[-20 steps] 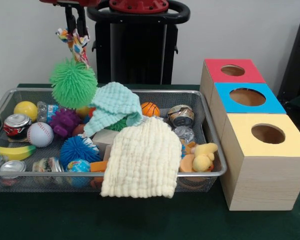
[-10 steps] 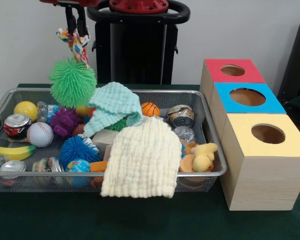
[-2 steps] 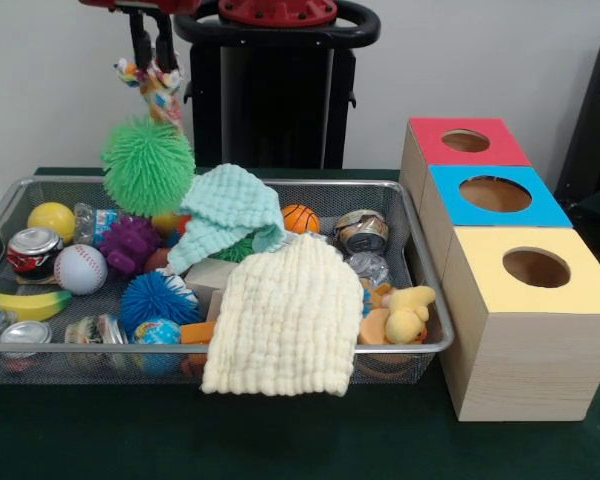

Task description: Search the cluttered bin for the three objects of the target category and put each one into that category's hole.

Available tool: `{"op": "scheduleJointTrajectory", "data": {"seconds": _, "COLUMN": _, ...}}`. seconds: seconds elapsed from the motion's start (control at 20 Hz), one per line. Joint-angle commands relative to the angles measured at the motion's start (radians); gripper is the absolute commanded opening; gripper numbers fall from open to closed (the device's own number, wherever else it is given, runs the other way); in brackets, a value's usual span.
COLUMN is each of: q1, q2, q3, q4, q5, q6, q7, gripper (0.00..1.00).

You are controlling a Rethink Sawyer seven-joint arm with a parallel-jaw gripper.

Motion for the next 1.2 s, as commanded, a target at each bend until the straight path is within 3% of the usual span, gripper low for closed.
{"op": "scheduleJointTrajectory", "data": {"seconds": 0.05, "q1": -0.014, "q2": -0.006, "q3": 0.027, "q4": 0.113, "q5": 0.018, "q6": -0.005, "q7": 0.101, "gripper": 1.00}}
{"op": "scheduleJointTrajectory", "data": {"seconds": 1.2, "q1": -0.018, "q2": -0.001, "q3": 0.028, "q4": 0.116, "q5": 0.019, "q6": -0.023, "q7": 0.096, "gripper": 1.00}}
